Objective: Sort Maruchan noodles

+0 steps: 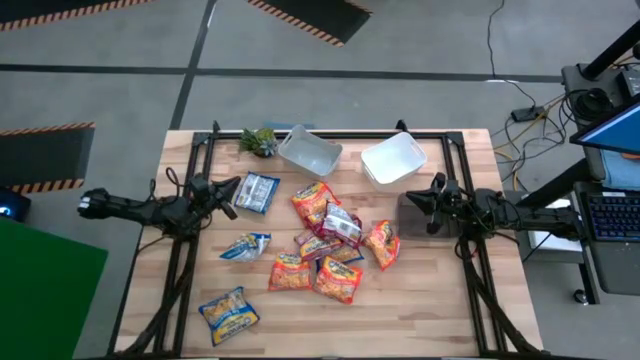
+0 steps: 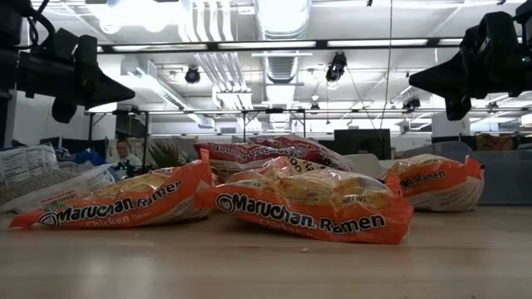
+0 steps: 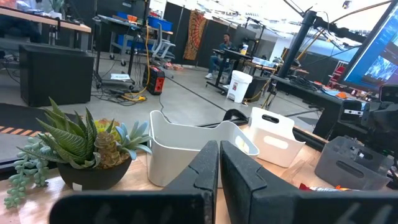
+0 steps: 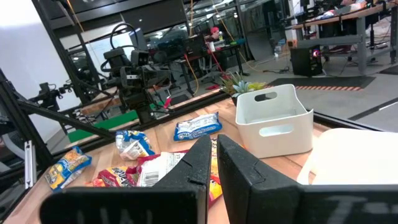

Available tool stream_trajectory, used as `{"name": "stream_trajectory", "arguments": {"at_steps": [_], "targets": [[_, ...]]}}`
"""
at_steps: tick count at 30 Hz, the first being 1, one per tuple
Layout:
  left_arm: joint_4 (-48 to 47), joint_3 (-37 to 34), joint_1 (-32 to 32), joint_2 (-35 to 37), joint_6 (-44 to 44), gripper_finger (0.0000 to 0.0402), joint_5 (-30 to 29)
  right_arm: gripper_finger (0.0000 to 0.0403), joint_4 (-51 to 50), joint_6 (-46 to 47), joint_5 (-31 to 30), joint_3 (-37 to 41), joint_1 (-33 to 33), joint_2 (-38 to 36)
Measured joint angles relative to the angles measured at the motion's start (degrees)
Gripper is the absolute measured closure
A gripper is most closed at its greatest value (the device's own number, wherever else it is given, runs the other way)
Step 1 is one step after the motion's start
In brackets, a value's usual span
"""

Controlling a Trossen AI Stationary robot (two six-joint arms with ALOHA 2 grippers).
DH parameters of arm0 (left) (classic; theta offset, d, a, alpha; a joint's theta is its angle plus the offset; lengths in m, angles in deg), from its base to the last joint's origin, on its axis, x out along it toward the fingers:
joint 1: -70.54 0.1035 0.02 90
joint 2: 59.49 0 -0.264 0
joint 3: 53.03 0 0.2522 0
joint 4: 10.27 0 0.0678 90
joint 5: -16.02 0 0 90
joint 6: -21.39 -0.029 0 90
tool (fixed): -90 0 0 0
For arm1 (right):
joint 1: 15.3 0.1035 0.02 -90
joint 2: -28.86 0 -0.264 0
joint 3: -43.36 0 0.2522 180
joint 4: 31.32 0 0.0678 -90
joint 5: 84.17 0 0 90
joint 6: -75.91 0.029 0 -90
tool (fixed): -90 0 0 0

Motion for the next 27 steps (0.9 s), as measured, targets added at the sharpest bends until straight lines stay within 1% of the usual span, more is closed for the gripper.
{"name": "stream_trajectory", "arguments": {"at_steps": [12, 13, 14, 16, 17, 19, 21, 23, 25, 27], "targets": [[0.1, 0.0, 0.0, 0.0, 0.2, 0.0402, 0.0, 0.0385, 0.0, 0.0, 0.0, 0.0, 0.0, 0.0], [0.4, 0.0, 0.0, 0.0, 1.9, 0.0402, 0.0, 0.0385, 0.0, 0.0, 0.0, 0.0, 0.0, 0.0], [1.2, 0.0, 0.0, 0.0, 6.0, 0.0402, 0.2, 0.0385, 0.0, 0.0, 0.0, 0.0, 0.0, 0.0], [2.6, 0.0, 0.0, 0.0, 18.4, 0.0402, 3.1, 0.0385, 0.1, 1.5, 0.0, 0.0, 0.0, 0.0], [3.0, 0.1, 0.0, 0.0, 22.5, 0.0402, 3.7, 0.0385, 0.1, 3.9, 0.1, 0.0, 0.0, 0.0], [3.5, 0.1, 0.0, -0.2, 26.3, 0.0402, 4.9, 0.0385, 0.1, 10.2, 0.1, 0.0, 0.0, 0.0], [4.9, 0.1, -0.1, -0.8, 27.3, 0.0402, 8.6, 0.0385, 0.5, 15.4, 0.0, 0.0, 0.0, 0.0], [8.5, 0.1, -0.2, -2.1, 27.1, 0.0402, 13.2, 0.0385, 2.6, 18.2, 0.1, 0.0, 0.0, 0.0], [14.0, 0.1, -0.2, -4.2, 25.8, 0.0402, 16.9, 0.0385, 4.9, 17.8, 0.5, 0.0, 0.0, 0.0], [21.4, 0.1, -0.2, -7.1, 23.6, 0.0402, 19.6, 0.0385, 7.0, 16.5, 0.5, 0.0, 0.0, 0.1]]}}
